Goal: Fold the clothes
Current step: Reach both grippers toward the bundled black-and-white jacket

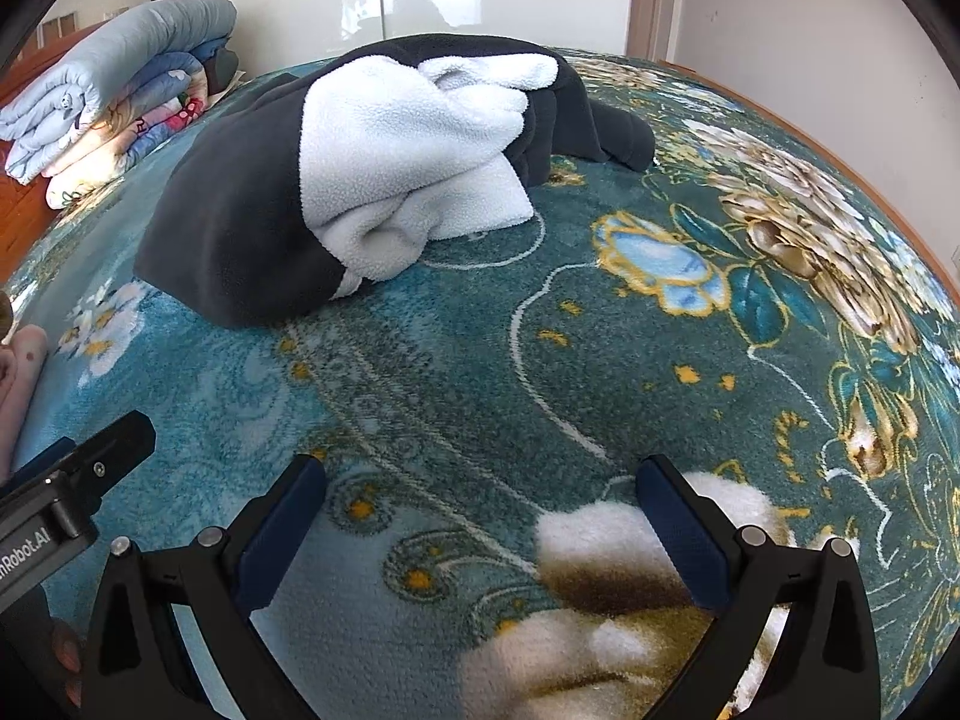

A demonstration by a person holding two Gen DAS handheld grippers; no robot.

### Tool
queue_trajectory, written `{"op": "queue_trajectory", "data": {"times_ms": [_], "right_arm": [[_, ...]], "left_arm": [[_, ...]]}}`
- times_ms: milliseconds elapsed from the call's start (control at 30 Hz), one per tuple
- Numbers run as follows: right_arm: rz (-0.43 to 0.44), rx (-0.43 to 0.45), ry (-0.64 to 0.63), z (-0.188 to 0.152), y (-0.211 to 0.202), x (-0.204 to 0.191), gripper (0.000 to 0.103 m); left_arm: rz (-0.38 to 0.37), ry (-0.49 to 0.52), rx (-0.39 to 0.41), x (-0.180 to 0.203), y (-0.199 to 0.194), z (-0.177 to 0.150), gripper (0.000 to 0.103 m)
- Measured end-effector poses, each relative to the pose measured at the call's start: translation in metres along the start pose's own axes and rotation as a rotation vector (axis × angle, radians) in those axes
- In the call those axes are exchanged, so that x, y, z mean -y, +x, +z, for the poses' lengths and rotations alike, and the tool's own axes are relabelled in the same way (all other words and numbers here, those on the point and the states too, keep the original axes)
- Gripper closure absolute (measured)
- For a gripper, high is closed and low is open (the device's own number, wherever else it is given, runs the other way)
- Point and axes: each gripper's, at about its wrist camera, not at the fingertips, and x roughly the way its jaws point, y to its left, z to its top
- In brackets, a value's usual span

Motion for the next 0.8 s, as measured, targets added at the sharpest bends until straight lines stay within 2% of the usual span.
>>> {"op": "queue_trajectory", "data": {"times_ms": [67, 167, 233, 300, 367, 400, 500, 600, 667, 700, 733, 800], "right_arm": [[0.014, 0.045, -0.061, 0.006, -0.008, -0.007, 0.0], [-0.11, 0.131, -0.259, 0.015, -0.015, -0.037, 0.0], [-0.104, 0.148, -0.369, 0.023, -0.012, -0.057, 0.0], [-0.027, 0.156, -0.427, 0.029, -0.007, -0.071, 0.0], [-0.046, 0.193, -0.493, 0.032, 0.001, -0.088, 0.001], [-0.06, 0.182, -0.529, 0.035, 0.009, -0.094, 0.002], [-0.053, 0.136, -0.589, 0.047, 0.034, -0.109, 0.011], [-0.076, 0.161, -0.574, 0.06, 0.044, -0.117, 0.012], [-0.125, 0.166, -0.555, 0.07, 0.051, -0.121, 0.026], [-0.149, 0.171, -0.54, 0.074, 0.053, -0.122, 0.036], [-0.165, 0.185, -0.514, 0.078, 0.052, -0.121, 0.051], [-0.195, 0.216, -0.46, 0.086, 0.047, -0.119, 0.065]], "left_arm": [[-0.073, -0.019, 0.029, -0.011, -0.012, -0.001, 0.0], [-0.062, -0.051, 0.102, -0.028, -0.03, 0.007, 0.0], [-0.038, -0.075, 0.148, -0.037, -0.042, 0.012, 0.0], [-0.009, -0.084, 0.094, -0.043, -0.042, 0.017, 0.0], [-0.013, -0.103, 0.026, -0.051, -0.036, 0.019, 0.0], [-0.021, -0.114, 0.007, -0.054, -0.035, 0.018, 0.0], [-0.034, -0.133, -0.011, -0.061, -0.036, 0.016, 0.0], [-0.04, -0.156, -0.012, -0.067, -0.039, 0.016, 0.0], [-0.041, -0.168, -0.012, -0.07, -0.04, 0.016, 0.0], [-0.044, -0.17, -0.013, -0.071, -0.04, 0.016, 0.0], [-0.049, -0.164, -0.013, -0.07, -0.039, 0.015, 0.0], [-0.059, -0.152, -0.014, -0.068, -0.038, 0.015, 0.0]]}}
